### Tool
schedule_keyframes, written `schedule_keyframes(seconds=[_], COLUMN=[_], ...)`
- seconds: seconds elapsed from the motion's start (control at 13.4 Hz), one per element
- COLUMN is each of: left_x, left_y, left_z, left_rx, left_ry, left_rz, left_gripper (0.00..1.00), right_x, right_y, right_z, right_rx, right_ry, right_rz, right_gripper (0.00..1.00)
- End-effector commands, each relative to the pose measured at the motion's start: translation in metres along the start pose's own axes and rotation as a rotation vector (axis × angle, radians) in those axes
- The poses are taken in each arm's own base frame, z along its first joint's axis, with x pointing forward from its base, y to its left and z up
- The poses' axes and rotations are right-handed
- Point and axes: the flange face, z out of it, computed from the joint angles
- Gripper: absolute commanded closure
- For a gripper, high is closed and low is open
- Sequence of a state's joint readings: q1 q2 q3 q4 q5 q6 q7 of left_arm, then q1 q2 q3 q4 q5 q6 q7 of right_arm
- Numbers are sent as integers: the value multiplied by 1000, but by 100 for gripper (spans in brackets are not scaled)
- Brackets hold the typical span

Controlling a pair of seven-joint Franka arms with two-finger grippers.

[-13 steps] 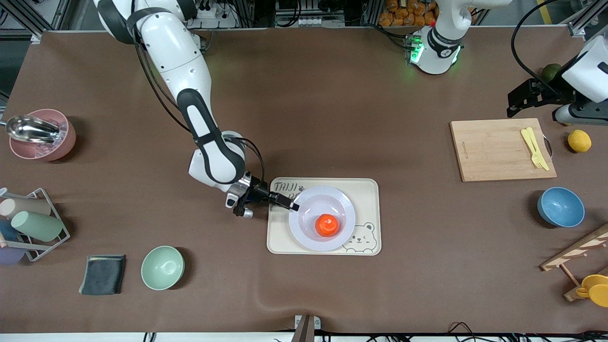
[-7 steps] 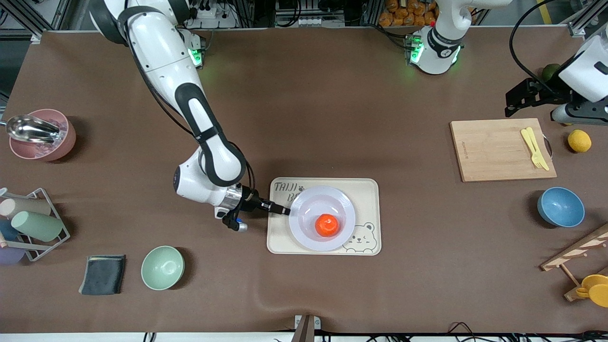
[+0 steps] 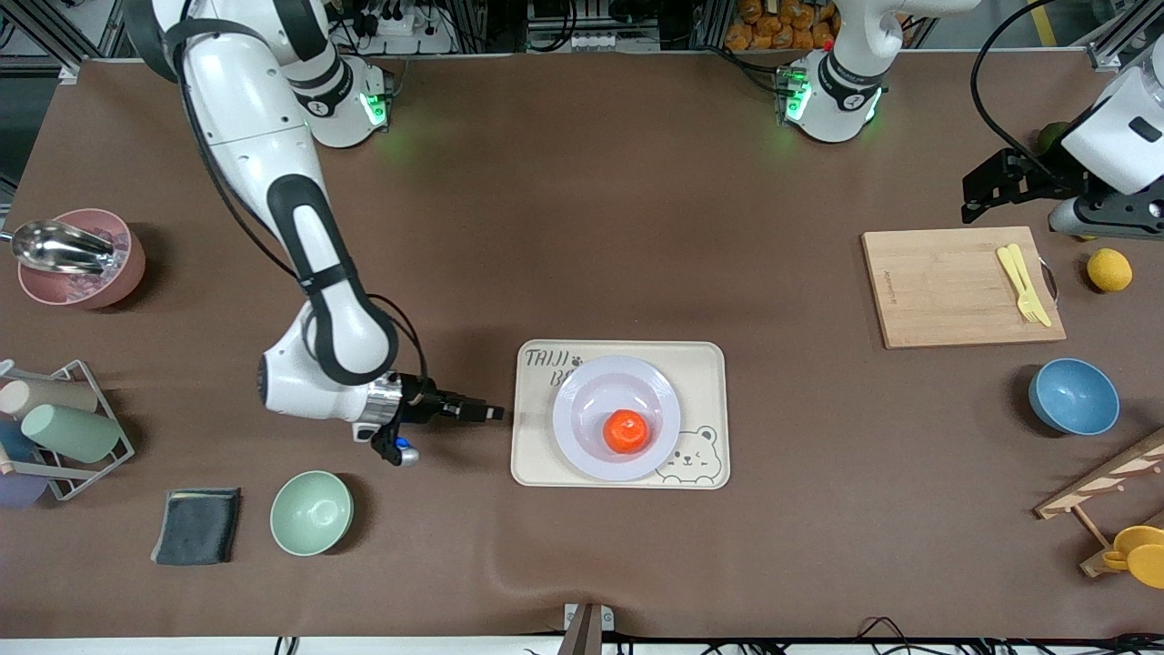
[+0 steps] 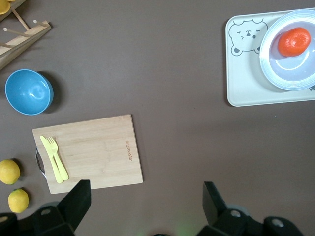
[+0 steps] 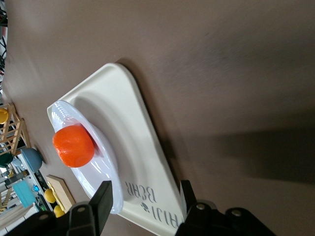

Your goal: Place orange and plate with both arms

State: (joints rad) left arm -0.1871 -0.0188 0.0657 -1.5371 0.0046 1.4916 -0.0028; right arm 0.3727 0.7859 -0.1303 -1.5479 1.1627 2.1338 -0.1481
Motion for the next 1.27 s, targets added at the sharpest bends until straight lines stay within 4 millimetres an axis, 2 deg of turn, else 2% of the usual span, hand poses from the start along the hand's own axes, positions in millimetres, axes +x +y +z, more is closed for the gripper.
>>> schedule_keyframes(seconds=[0.0,0.15,0.45,0.6,0.74,0.89,0.97,1.19], left_x=[-2,-2,-1,-1,-2,-1,-1,-2], left_y=[8,8,8,7,7,7,7,7], left_z=[-5,-5,-4,-4,-5,-4,-4,-6], left_rx=[-10,-10,-8,-7,-7,-7,-7,-7], left_ry=[-4,-4,-6,-6,-4,-6,-6,-3], left_rz=[8,7,8,8,6,5,6,2], left_gripper=[0,0,0,0,0,0,0,0], right_x=[12,21,23,21,15,-2,-15,-62], right_y=[11,28,70,80,70,38,19,-13], right_z=[-53,-95,-184,-218,-247,-277,-289,-345], right_rx=[-39,-79,-164,-212,-323,-424,-482,-568], right_ry=[-37,-96,-166,-167,-150,-147,-148,-105], right_rz=[-10,-34,-120,-157,-214,-295,-340,-359], right_gripper=[21,7,7,7,7,6,0,0])
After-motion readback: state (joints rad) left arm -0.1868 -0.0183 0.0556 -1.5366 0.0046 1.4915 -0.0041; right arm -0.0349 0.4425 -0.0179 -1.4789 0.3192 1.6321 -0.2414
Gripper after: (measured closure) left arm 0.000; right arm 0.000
